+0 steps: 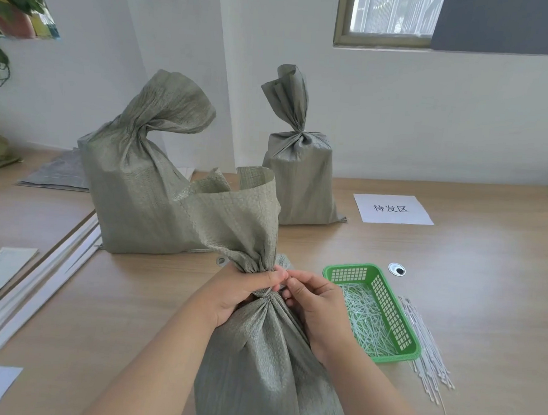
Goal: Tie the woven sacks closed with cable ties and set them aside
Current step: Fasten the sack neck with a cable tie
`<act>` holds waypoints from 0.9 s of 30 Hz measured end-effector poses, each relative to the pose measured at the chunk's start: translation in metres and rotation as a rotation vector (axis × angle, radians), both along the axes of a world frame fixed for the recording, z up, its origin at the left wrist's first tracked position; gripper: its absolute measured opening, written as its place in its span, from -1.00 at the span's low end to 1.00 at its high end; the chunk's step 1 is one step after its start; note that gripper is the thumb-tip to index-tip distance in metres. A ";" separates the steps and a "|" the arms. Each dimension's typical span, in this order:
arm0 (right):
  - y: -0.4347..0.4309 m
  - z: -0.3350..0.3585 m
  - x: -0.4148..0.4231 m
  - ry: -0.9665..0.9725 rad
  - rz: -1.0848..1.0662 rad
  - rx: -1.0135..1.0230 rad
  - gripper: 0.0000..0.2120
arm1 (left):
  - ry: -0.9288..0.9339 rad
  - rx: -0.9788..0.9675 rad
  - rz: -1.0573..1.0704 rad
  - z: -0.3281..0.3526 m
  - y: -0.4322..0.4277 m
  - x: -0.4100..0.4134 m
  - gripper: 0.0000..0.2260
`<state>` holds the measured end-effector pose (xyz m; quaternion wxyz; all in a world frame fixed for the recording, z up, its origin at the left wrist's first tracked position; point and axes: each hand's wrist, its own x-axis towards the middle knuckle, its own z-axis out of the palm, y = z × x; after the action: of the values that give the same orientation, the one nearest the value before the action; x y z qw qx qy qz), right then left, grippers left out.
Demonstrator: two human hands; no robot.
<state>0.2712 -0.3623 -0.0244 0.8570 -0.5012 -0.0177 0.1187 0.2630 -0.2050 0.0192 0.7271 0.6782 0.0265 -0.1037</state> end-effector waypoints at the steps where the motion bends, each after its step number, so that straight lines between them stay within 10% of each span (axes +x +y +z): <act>1: 0.001 0.000 0.000 0.021 -0.002 0.016 -0.82 | -0.010 -0.016 0.006 0.000 -0.001 -0.001 -0.93; 27: 0.008 0.000 -0.014 -0.021 -0.100 -0.071 -0.85 | 0.059 0.123 0.033 0.004 -0.007 0.001 -0.95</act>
<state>0.2570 -0.3546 -0.0240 0.8434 -0.5327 0.0027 0.0708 0.2639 -0.2120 0.0228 0.6845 0.7177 0.0654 -0.1100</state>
